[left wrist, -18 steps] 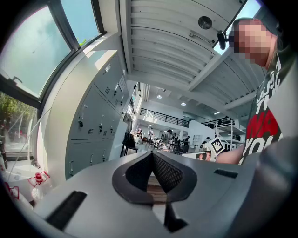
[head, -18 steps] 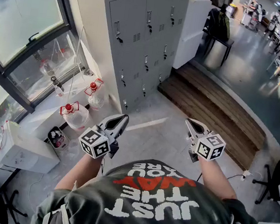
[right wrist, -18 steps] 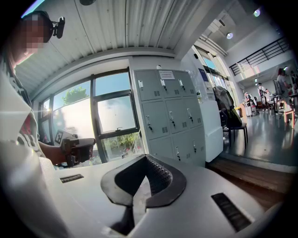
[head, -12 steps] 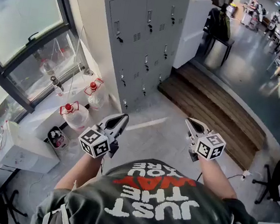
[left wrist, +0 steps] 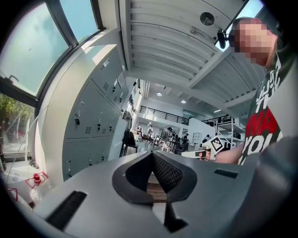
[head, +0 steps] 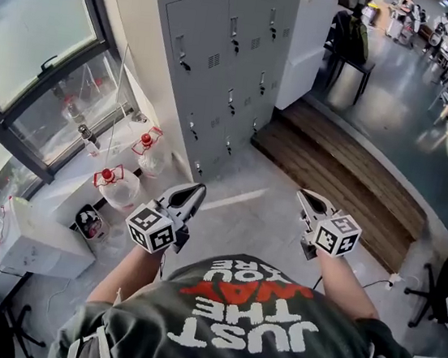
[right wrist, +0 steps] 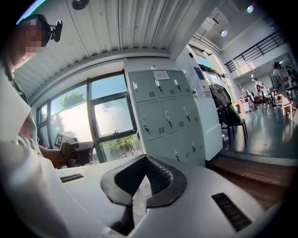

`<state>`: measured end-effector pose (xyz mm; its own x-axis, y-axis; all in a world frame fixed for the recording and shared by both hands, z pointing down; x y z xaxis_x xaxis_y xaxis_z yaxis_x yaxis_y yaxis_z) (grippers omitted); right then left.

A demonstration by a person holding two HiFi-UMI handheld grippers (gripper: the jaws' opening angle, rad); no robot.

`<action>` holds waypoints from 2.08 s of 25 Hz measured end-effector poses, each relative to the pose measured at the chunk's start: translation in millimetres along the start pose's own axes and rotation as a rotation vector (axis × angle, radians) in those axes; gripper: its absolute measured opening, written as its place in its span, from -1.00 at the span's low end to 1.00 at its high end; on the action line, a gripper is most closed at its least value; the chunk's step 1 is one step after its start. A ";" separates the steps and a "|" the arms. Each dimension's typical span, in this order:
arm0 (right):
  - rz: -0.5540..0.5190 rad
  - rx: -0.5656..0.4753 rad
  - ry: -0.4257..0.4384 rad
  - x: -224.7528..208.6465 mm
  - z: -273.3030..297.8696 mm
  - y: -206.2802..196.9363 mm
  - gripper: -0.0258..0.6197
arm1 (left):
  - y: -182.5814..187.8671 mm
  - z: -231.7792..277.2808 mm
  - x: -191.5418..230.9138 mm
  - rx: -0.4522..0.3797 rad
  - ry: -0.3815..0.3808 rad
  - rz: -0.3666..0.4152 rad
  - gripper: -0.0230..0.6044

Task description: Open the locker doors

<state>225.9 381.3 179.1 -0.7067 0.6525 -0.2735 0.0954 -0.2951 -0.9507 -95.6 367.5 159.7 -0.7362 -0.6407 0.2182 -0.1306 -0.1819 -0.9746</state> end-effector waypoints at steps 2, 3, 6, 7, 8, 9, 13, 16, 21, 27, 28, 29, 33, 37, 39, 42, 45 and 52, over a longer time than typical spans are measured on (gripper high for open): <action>0.006 -0.002 0.008 -11.0 -6.4 2.1 -0.81 | 2.0 11.1 -8.6 -0.002 0.001 0.009 -0.91; 0.006 -0.002 0.014 -16.8 -10.5 3.4 -0.81 | 2.7 17.1 -14.0 -0.004 0.002 0.012 -0.91; 0.001 0.005 0.034 -36.0 -27.5 7.9 -0.81 | 1.9 37.7 -32.9 -0.008 0.007 0.017 -0.91; -0.004 0.010 0.040 -43.4 -34.2 9.0 -0.81 | 0.6 45.5 -39.5 -0.009 0.011 0.015 -0.91; -0.008 0.017 0.043 -51.6 -41.1 9.6 -0.81 | -1.2 53.6 -46.0 -0.009 0.015 0.010 -0.91; -0.010 0.024 0.045 -60.5 -47.8 9.7 -0.81 | -3.3 61.9 -52.1 -0.010 0.021 0.001 -0.91; 0.001 0.040 0.050 -98.2 -66.7 6.3 -0.81 | -11.2 94.2 -71.9 -0.012 0.031 -0.023 -0.91; 0.022 0.045 0.052 -120.2 -68.7 0.2 -0.81 | -15.4 109.2 -75.0 -0.003 0.033 -0.016 -0.91; 0.065 0.059 0.043 -147.5 -37.2 -9.1 -0.81 | -18.3 129.0 -36.6 0.018 0.053 -0.024 -0.91; 0.076 0.070 -0.010 -185.8 60.6 -9.1 -0.81 | -21.5 183.3 76.8 0.023 0.005 -0.043 -0.91; 0.072 0.063 -0.021 -193.2 82.6 -4.6 -0.81 | -18.4 196.9 99.5 0.023 -0.018 -0.035 -0.91; 0.071 0.052 -0.036 -200.1 105.5 0.8 -0.81 | -14.0 211.1 122.4 0.027 -0.043 -0.025 -0.91; 0.095 0.014 -0.095 -225.5 194.1 31.6 -0.81 | 13.3 266.9 202.6 0.067 -0.156 0.004 -0.91; 0.092 0.012 -0.135 -255.1 269.0 68.8 -0.81 | 35.2 315.2 257.6 0.107 -0.249 0.059 -0.91; 0.087 0.027 -0.153 -267.6 296.3 79.7 -0.81 | 42.1 337.5 278.1 0.111 -0.279 0.053 -0.91; 0.083 0.052 -0.161 -285.7 325.7 92.8 -0.81 | 52.8 368.3 296.1 0.105 -0.305 0.037 -0.91; 0.089 0.061 -0.153 -302.2 343.8 97.1 -0.81 | 54.2 391.1 306.1 0.113 -0.313 0.031 -0.91; 0.132 0.092 -0.079 -384.9 372.1 99.4 -0.81 | 42.8 459.5 318.6 0.146 -0.224 0.014 -0.91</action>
<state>246.6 -158.9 244.3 -0.7457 0.5481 -0.3788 0.1284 -0.4397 -0.8889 -30.6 -187.2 210.6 -0.5699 -0.7901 0.2258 -0.0118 -0.2669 -0.9637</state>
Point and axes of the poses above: the fingertips, and each gripper's own axes: z forward along the fingers, x to its left, y out of its top, the point moved 5 cm from there along -z, backward along the fingers, and after that the axes turned 12 degrees about y, right-handed, at the moved point
